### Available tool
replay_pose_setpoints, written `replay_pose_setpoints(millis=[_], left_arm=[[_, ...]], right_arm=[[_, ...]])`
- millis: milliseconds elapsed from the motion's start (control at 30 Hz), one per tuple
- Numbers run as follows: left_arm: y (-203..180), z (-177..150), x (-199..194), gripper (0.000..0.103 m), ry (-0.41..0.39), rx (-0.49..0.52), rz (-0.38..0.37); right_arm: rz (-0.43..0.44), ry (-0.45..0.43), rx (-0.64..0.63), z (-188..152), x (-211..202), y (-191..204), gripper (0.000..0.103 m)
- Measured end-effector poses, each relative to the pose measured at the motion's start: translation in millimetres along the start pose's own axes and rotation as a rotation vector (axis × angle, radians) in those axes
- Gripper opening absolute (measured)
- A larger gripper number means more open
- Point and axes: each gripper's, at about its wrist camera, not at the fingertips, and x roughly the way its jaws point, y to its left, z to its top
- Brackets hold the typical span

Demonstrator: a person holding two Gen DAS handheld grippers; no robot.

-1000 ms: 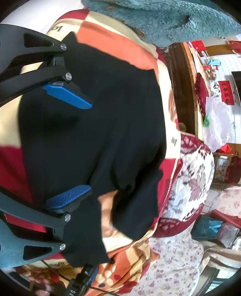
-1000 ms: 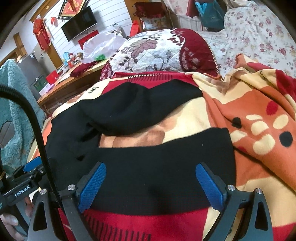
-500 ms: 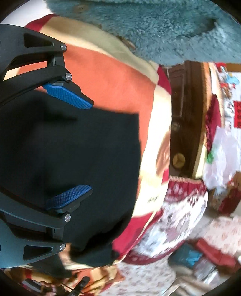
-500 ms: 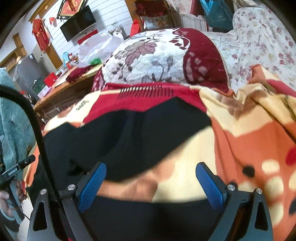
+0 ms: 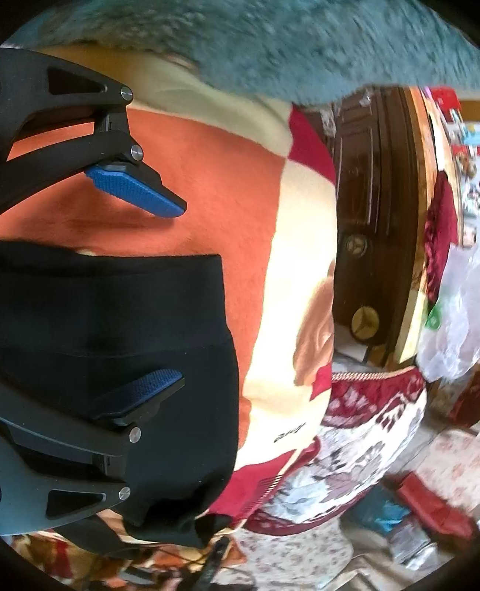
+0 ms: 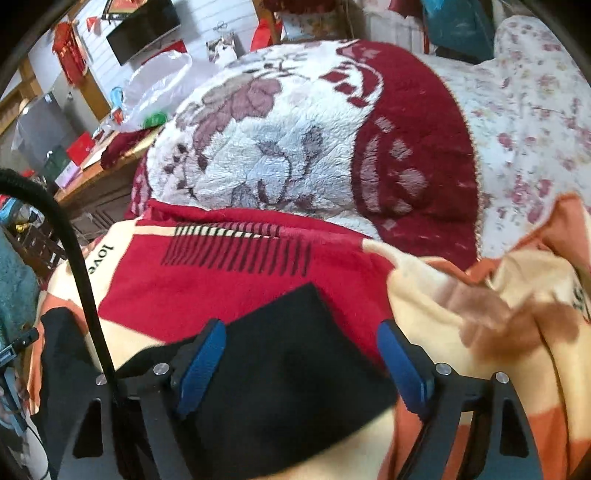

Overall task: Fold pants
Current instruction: 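Lower both grippers onto the pants edge and close on the fabric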

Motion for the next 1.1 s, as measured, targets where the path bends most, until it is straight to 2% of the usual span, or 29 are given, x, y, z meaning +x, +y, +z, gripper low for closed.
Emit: replay_pose_setpoints(millis=[233,400,500,700,767,800,867,900,933,967,1100], left_arm=[[0,12,7,0.085,-0.028,0.015,0.021],[0,13,20,0.085,-0.001,0.063,0.038],[-3,13,25,0.085,-0.011,0.090,0.041],[-20,15,31,0.085,-0.020,0.159,0.029],[-27,15,34,0.085,-0.020,0.195,0.041],[-31,15,36,0.085,-0.024,0.219,0.056],[-36,14,37,0.066,-0.038,0.250,0.063],[-39,14,37,0.059,-0.043,0.261,0.056],[-43,15,35,0.038,-0.048,0.268,0.040],[-45,16,34,0.020,-0.042,0.265,0.014],[-55,16,33,0.015,-0.037,0.284,0.040]], right_arm=[[0.032,0.014,0.040,5,13,-7,0.083],[0.027,0.028,0.002,11,19,-8,0.083],[0.021,0.037,-0.017,17,23,-8,0.083],[0.042,0.112,-0.064,23,41,-3,0.083],[0.001,0.141,-0.088,22,51,-2,0.083],[0.003,0.156,-0.087,22,57,-3,0.077],[0.024,0.175,-0.067,19,63,-4,0.061],[0.032,0.144,-0.071,19,60,-2,0.042],[0.041,0.123,-0.090,18,56,1,0.027],[0.020,0.110,-0.113,17,53,4,0.015],[-0.017,0.042,-0.179,12,34,11,0.009]])
